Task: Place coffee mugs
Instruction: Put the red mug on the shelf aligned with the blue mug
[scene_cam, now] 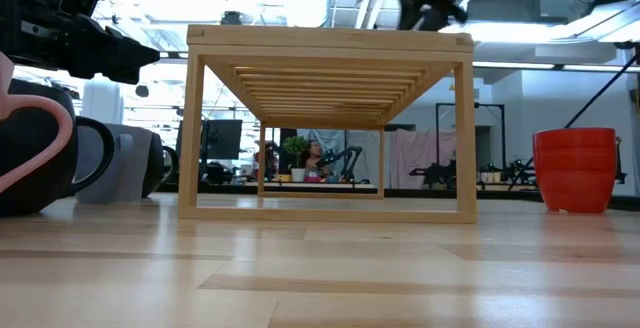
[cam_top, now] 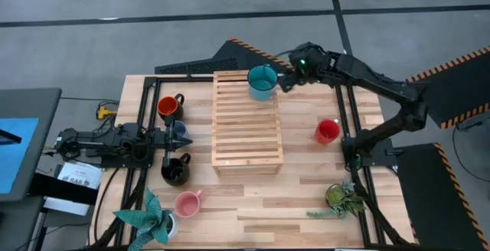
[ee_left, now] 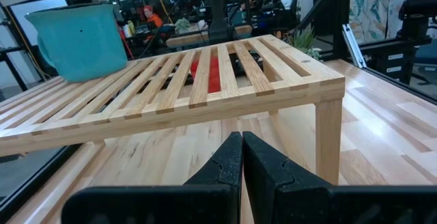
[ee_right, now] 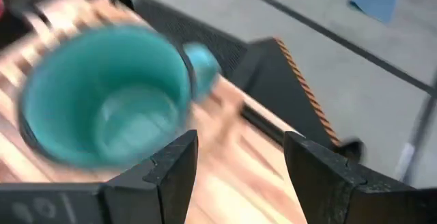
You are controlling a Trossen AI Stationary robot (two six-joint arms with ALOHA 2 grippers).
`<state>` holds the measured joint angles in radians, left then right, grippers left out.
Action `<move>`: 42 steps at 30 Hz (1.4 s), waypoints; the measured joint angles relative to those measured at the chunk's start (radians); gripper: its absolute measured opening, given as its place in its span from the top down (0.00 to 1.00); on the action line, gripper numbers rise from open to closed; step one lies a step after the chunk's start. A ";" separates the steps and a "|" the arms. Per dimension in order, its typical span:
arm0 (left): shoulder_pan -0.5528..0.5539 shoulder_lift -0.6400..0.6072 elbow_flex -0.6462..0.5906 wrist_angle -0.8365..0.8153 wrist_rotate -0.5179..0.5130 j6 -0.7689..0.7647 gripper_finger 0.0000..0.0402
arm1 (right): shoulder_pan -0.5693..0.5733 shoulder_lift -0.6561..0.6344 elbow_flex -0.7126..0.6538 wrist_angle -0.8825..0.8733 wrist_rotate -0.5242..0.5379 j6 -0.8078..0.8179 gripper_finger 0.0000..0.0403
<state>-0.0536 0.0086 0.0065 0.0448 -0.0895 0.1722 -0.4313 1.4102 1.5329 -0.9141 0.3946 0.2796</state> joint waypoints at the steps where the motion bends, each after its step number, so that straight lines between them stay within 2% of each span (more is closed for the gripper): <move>1: 0.000 0.000 0.000 0.000 0.000 0.000 1.00 | 0.008 -0.019 -0.012 -0.039 0.012 0.004 0.39; 5: 0.000 0.000 0.000 0.000 0.000 0.000 1.00 | 0.054 -0.122 -0.110 -0.125 0.055 0.040 0.39; 10: 0.000 0.000 0.000 0.000 0.000 0.000 1.00 | 0.132 -0.310 -0.315 -0.129 0.059 0.126 0.39; 15: 0.000 0.000 0.000 0.000 0.000 0.000 1.00 | 0.245 -0.474 -0.504 -0.130 0.050 0.296 0.39; 20: 0.000 0.000 0.000 0.000 0.000 0.000 1.00 | 0.363 -0.559 -0.577 -0.174 -0.022 0.493 0.39; 25: 0.000 0.000 0.000 0.000 0.000 0.000 1.00 | 0.492 -0.548 -0.577 -0.275 -0.082 0.662 0.39; 31: 0.000 0.000 0.000 0.000 0.000 0.000 1.00 | 0.599 -0.455 -0.578 -0.358 -0.104 0.767 0.39; 36: 0.000 0.000 0.000 0.000 0.000 0.000 1.00 | 0.619 -0.340 -0.578 -0.374 -0.103 0.768 0.39; 42: 0.000 0.000 0.000 0.000 0.000 0.000 1.00 | 0.583 -0.197 -0.578 -0.465 -0.057 0.791 0.39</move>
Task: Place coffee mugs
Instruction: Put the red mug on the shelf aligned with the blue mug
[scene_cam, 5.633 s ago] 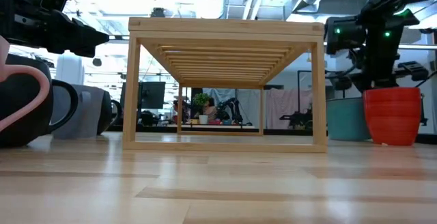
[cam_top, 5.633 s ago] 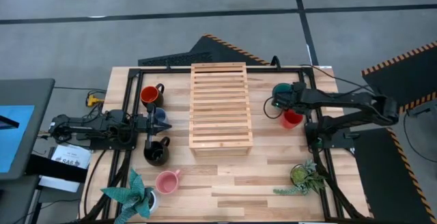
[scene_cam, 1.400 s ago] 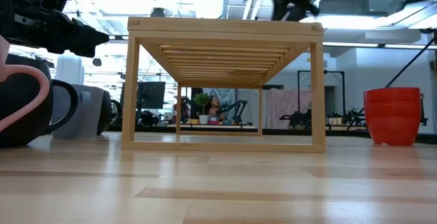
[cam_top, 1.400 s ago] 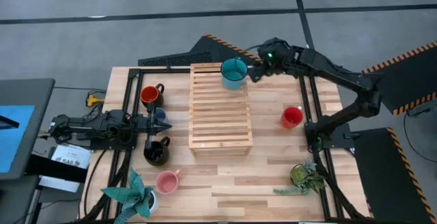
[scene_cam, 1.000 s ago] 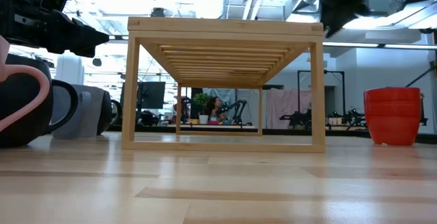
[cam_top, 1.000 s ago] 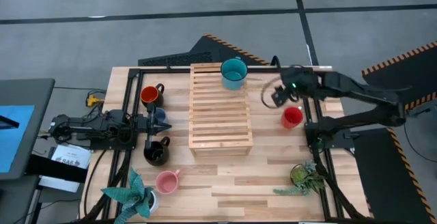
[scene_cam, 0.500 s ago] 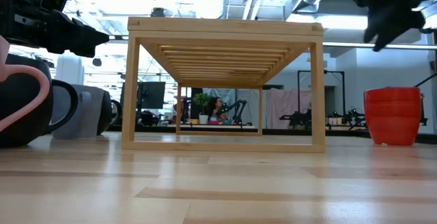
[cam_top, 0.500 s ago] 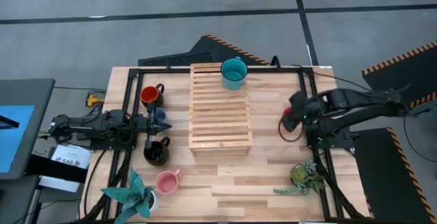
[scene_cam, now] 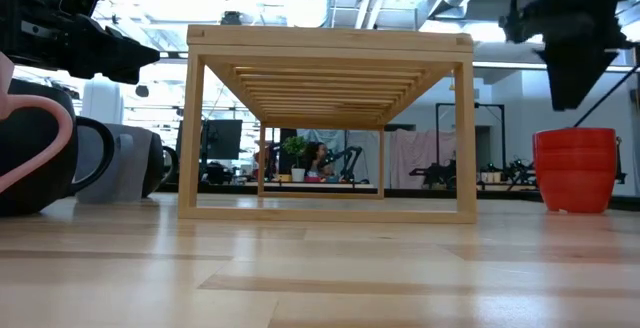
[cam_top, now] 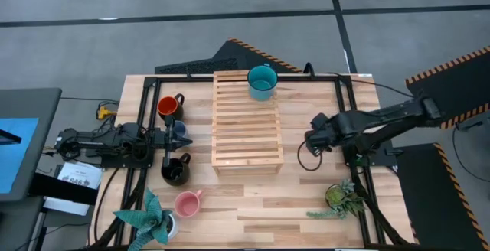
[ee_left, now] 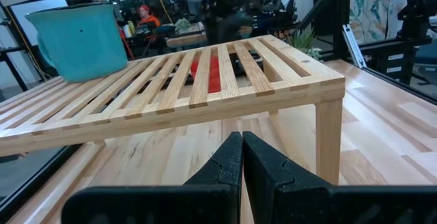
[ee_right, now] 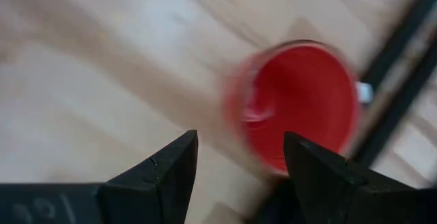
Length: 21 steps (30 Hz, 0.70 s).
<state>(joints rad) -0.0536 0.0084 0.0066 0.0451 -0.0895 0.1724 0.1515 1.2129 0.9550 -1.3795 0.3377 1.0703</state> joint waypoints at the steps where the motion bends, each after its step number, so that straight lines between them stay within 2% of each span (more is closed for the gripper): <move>1: 0.000 0.000 0.000 0.000 0.000 0.000 1.00 | -0.010 0.021 0.000 -0.017 0.006 0.008 0.39; 21: 0.000 0.000 0.000 0.000 0.000 0.000 1.00 | -0.168 0.272 0.000 0.050 -0.010 -0.102 0.40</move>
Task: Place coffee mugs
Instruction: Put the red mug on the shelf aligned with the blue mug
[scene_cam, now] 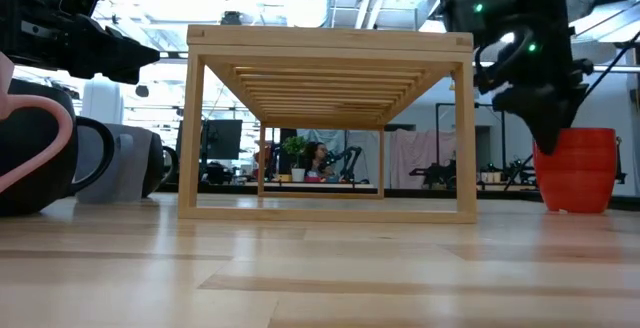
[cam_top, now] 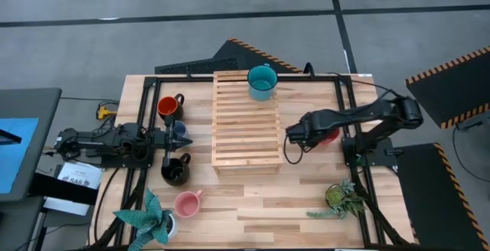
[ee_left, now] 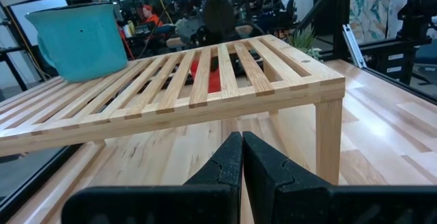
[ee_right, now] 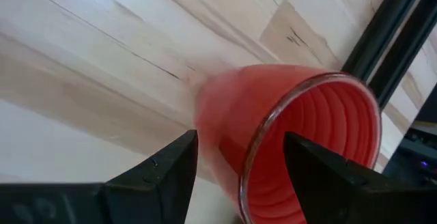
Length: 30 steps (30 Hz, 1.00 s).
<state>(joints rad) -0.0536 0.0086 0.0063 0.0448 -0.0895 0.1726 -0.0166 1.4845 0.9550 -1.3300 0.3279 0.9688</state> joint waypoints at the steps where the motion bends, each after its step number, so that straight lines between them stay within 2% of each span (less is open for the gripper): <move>1: 0.000 0.000 0.000 0.000 0.000 0.000 1.00 | -0.004 0.010 0.000 -0.002 0.000 -0.001 0.41; 6: 0.000 0.000 0.000 0.000 0.000 0.000 1.00 | -0.020 0.044 0.000 -0.001 0.000 -0.001 0.53; 12: 0.000 0.000 0.000 0.000 0.000 0.000 1.00 | -0.019 0.028 0.000 -0.014 -0.017 -0.020 0.88; 13: 0.000 0.000 0.000 0.000 0.000 0.000 1.00 | -0.017 0.018 0.001 -0.037 -0.016 -0.029 0.91; 17: 0.000 0.000 0.000 0.000 0.000 0.000 1.00 | -0.004 -0.029 0.028 -0.099 -0.055 -0.035 0.91; 21: 0.000 0.000 0.000 0.000 0.000 0.000 1.00 | 0.039 -0.083 0.135 -0.211 -0.124 -0.068 0.91; 26: 0.000 0.000 0.000 0.000 0.000 0.000 1.00 | 0.131 -0.112 0.389 -0.247 -0.199 -0.127 0.91; 30: 0.000 0.000 0.000 0.000 0.000 0.000 1.00 | 0.207 -0.093 0.647 -0.239 -0.185 -0.146 0.91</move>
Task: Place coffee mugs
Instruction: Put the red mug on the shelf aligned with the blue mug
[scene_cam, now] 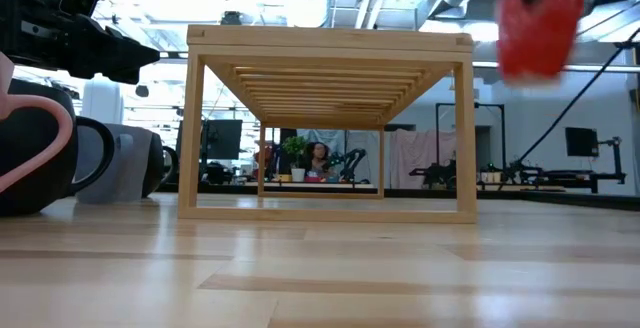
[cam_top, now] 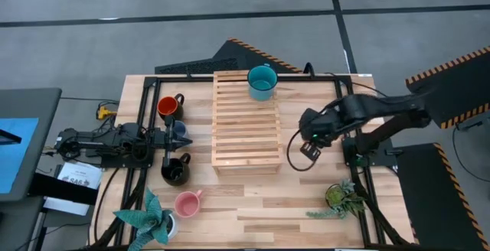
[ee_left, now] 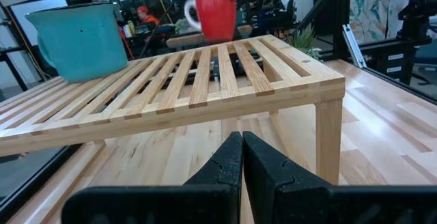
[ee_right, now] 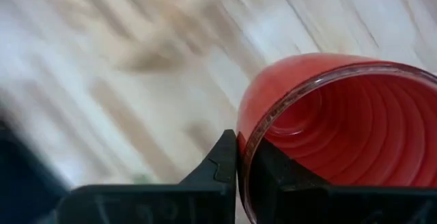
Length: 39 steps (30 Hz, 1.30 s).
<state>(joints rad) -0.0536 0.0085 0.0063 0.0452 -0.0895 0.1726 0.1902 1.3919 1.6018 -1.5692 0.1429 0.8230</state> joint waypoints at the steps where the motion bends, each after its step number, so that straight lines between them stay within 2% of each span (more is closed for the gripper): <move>1: 0.000 0.000 0.000 0.000 0.000 0.000 1.00 | 0.017 0.013 0.068 -0.002 0.026 -0.015 0.91; 6: 0.000 0.000 0.000 0.000 0.000 0.000 1.00 | 0.050 0.105 0.327 -0.002 0.154 -0.140 0.91; 11: 0.000 0.000 0.000 0.000 0.000 0.000 1.00 | 0.012 0.249 0.488 0.009 0.179 -0.288 0.91; 19: 0.000 0.000 0.000 0.000 0.000 0.000 1.00 | -0.062 0.487 0.641 0.001 0.177 -0.532 0.90; 26: 0.000 0.000 0.000 0.000 0.000 0.000 1.00 | -0.105 0.580 0.681 -0.001 0.159 -0.637 0.90; 30: 0.000 0.000 0.000 0.000 0.000 0.000 1.00 | -0.126 0.579 0.683 -0.002 0.142 -0.581 0.90; 34: 0.000 0.000 0.000 0.000 0.000 0.000 1.00 | -0.166 0.573 0.682 0.006 0.140 -0.330 0.90; 39: 0.000 0.000 0.000 0.000 0.000 0.000 1.00 | -0.213 0.562 0.692 0.011 0.133 -0.215 0.90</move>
<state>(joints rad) -0.0536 0.0083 0.0064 0.0452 -0.0895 0.1724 -0.0224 1.9535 2.2935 -1.5583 0.2757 0.6082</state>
